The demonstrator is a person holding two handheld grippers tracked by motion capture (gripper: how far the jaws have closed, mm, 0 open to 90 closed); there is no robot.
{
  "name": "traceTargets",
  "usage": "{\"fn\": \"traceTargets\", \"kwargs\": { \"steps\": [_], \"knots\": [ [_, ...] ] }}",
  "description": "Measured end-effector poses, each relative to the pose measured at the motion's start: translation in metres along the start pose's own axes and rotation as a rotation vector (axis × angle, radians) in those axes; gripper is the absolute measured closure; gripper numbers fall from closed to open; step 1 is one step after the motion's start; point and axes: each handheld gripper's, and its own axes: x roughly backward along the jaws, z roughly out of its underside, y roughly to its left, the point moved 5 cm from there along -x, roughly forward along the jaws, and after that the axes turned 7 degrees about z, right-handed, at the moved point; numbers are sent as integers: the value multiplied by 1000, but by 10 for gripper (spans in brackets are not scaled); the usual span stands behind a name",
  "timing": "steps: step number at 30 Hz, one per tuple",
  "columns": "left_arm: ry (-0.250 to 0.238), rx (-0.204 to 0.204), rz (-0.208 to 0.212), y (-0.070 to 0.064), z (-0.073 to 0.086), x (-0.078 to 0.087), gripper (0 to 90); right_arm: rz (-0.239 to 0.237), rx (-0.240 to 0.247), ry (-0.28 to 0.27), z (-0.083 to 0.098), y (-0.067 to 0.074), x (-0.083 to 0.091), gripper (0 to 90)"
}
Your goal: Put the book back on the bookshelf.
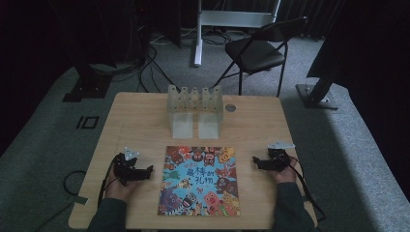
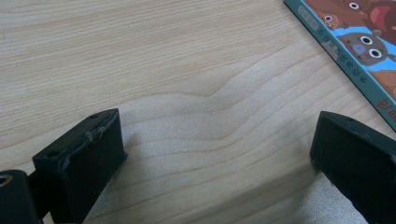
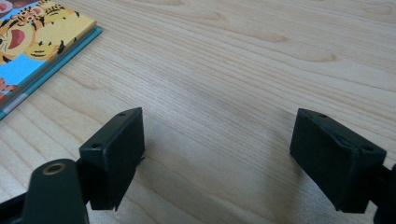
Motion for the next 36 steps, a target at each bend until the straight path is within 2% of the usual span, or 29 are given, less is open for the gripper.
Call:
{"fn": "traceTargets", "kwargs": {
  "steps": [15, 21, 24, 26, 29, 31, 36],
  "knots": [
    [-12, 9, -10, -4, 2, 2, 67, 6, -4, 1, 0, 0, 0, 176],
    [-2, 8, -7, -8, 2, 3, 75, 8, -7, 1, 0, 1, 0, 175],
    [24, -12, 15, -14, 2, 7, 162, 3, -3, 5, 0, 1, 0, 145],
    [33, -27, 29, -19, 2, 9, 175, -1, 6, 9, 0, 3, -1, 127],
    [33, -40, 47, -24, 2, 11, 294, 1, 4, 10, 0, 4, -1, 131],
    [25, -54, 79, -27, 3, 12, 351, 3, -1, 16, -1, 4, 0, 138],
    [14, -89, 99, -34, 3, 15, 377, 12, -10, 23, -1, 5, 0, 144]
  ]
}}
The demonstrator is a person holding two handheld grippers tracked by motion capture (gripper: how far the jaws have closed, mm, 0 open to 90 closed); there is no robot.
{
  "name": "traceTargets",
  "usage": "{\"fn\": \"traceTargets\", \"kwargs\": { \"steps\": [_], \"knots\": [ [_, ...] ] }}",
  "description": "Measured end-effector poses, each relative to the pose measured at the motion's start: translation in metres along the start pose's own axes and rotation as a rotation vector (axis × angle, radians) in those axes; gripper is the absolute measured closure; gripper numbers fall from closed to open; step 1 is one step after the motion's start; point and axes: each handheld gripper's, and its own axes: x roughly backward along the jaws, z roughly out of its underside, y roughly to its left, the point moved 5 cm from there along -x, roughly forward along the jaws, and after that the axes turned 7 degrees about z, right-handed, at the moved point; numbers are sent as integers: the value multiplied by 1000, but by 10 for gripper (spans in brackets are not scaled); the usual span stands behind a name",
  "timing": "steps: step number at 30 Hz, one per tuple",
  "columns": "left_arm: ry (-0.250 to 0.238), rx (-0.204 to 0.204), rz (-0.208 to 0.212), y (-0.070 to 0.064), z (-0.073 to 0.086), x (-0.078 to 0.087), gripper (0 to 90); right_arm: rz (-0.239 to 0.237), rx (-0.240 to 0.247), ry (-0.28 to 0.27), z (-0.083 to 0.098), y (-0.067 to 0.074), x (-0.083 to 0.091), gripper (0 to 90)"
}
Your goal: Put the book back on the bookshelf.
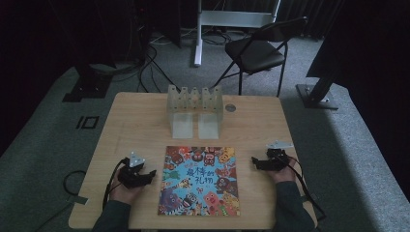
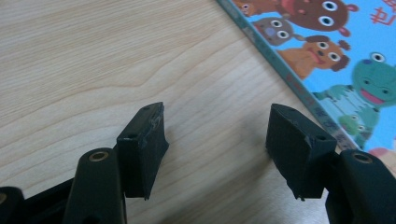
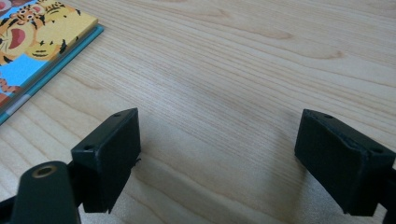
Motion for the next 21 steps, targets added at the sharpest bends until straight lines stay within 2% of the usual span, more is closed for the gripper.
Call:
{"fn": "traceTargets", "kwargs": {
  "steps": [2, 4, 8, 10, 11, 13, 18, 21],
  "knots": [
    [-10, -9, 10, -3, -1, 1, 371, 1, 0, 2, 0, 0, 0, 157],
    [-18, -25, 47, -7, -1, 1, 346, -4, 4, -2, 0, 2, 1, 182],
    [-11, -98, 73, -21, -2, -2, 322, -26, 25, -11, -1, 5, 2, 230],
    [-14, -122, 70, -28, -4, -2, 318, -29, 29, -10, -2, 7, 2, 260],
    [-23, -128, 64, -30, -5, -2, 327, -34, 34, -9, -2, 8, 2, 262],
    [-34, -128, 96, -34, -5, -1, 314, -46, 42, -8, -3, 11, 2, 260],
    [-19, -168, 110, -47, -4, -4, 312, -67, 69, -25, -9, 22, 6, 259],
    [-21, -178, 145, -57, -4, -4, 319, -86, 80, -48, -15, 28, 10, 259]
  ]
}}
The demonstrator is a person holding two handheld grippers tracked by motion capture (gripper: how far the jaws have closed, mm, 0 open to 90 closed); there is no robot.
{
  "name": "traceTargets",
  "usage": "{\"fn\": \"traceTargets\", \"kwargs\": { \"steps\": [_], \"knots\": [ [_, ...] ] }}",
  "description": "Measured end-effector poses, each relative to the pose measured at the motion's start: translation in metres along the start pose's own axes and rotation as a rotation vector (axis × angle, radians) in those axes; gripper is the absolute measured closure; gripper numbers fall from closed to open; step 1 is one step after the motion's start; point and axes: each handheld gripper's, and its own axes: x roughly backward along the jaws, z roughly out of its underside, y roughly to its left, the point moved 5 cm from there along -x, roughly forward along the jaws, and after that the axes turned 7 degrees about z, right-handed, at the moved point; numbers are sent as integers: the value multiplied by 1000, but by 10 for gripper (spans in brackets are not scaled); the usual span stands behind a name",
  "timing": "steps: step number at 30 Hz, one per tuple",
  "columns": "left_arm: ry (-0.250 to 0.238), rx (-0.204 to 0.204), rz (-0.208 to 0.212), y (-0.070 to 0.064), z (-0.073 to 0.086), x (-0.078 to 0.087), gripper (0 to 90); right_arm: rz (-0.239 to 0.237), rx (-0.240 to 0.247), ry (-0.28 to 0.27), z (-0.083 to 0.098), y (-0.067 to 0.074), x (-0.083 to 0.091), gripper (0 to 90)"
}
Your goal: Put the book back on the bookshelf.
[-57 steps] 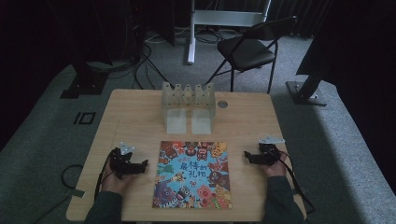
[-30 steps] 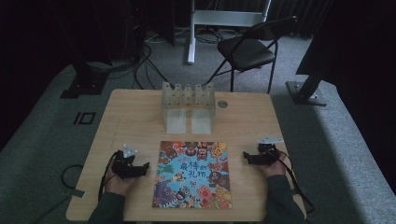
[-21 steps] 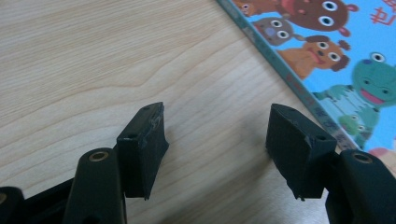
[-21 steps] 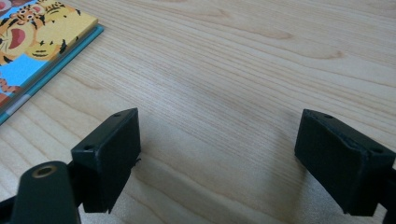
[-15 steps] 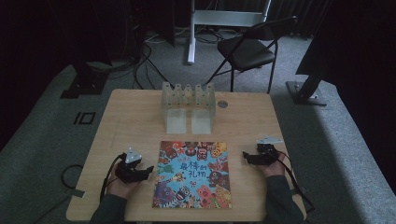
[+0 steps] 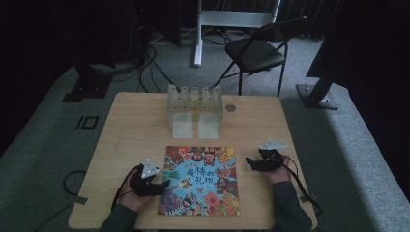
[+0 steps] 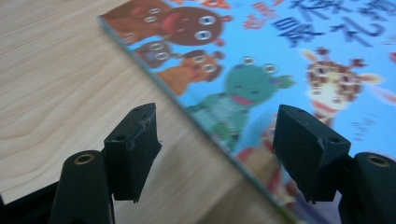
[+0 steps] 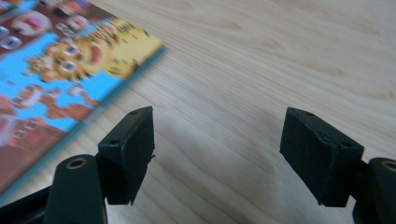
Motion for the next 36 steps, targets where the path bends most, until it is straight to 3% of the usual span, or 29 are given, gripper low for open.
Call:
{"fn": "traceTargets", "kwargs": {
  "steps": [6, 13, 27, 36],
  "knots": [
    [9, -50, 42, -18, -2, -6, 324, -33, 38, -16, -12, 14, 0, 260],
    [6, -78, 81, -34, -4, -10, 302, -92, 90, -27, -21, 29, -2, 242],
    [14, -142, 156, -71, -10, -22, 268, -158, 137, -17, -36, 50, -14, 209],
    [21, -167, 178, -79, -10, -25, 177, -203, 113, -1, -45, 59, -31, 196]
  ]
}}
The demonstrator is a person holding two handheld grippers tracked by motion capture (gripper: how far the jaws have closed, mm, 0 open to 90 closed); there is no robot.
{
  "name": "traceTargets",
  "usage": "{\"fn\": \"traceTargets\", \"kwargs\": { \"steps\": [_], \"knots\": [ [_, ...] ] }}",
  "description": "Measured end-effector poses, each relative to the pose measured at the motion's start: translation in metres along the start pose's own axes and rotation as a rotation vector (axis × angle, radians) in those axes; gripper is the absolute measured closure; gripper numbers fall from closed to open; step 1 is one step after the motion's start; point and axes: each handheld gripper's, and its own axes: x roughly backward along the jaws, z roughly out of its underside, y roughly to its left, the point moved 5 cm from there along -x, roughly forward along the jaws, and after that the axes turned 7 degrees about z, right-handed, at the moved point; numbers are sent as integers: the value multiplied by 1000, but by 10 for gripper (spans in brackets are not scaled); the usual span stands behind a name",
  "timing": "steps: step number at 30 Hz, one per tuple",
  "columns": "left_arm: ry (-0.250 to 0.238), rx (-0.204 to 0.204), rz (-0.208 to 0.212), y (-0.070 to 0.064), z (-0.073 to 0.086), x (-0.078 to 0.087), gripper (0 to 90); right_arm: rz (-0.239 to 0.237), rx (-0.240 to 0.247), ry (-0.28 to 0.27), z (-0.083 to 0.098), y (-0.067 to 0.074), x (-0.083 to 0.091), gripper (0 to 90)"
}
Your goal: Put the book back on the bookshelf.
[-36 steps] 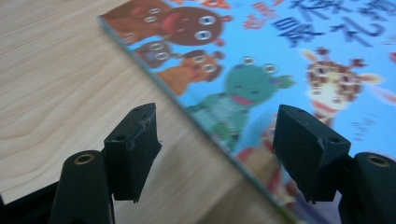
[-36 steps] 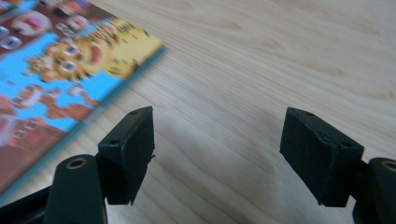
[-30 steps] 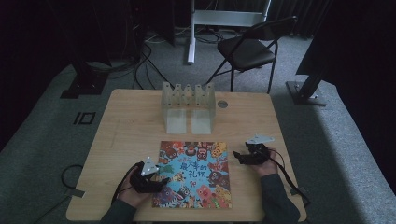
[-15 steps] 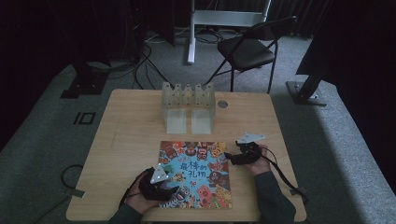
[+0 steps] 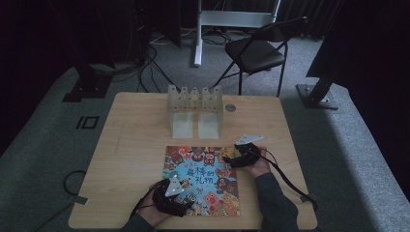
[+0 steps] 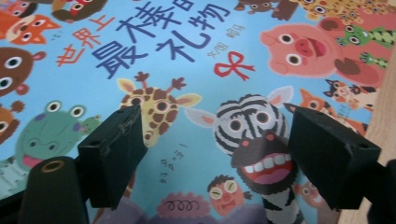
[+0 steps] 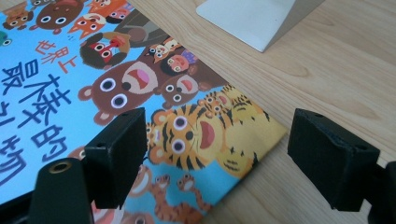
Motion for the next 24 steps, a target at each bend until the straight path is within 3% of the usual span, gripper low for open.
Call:
{"fn": "traceTargets", "kwargs": {
  "steps": [13, 24],
  "knots": [
    [-13, -6, 2, -1, 0, -1, 182, 5, -31, 23, 1, -7, -19, 186],
    [-32, -14, 8, -1, 1, -2, 182, -28, -52, 13, 0, -7, -23, 187]
  ]
}}
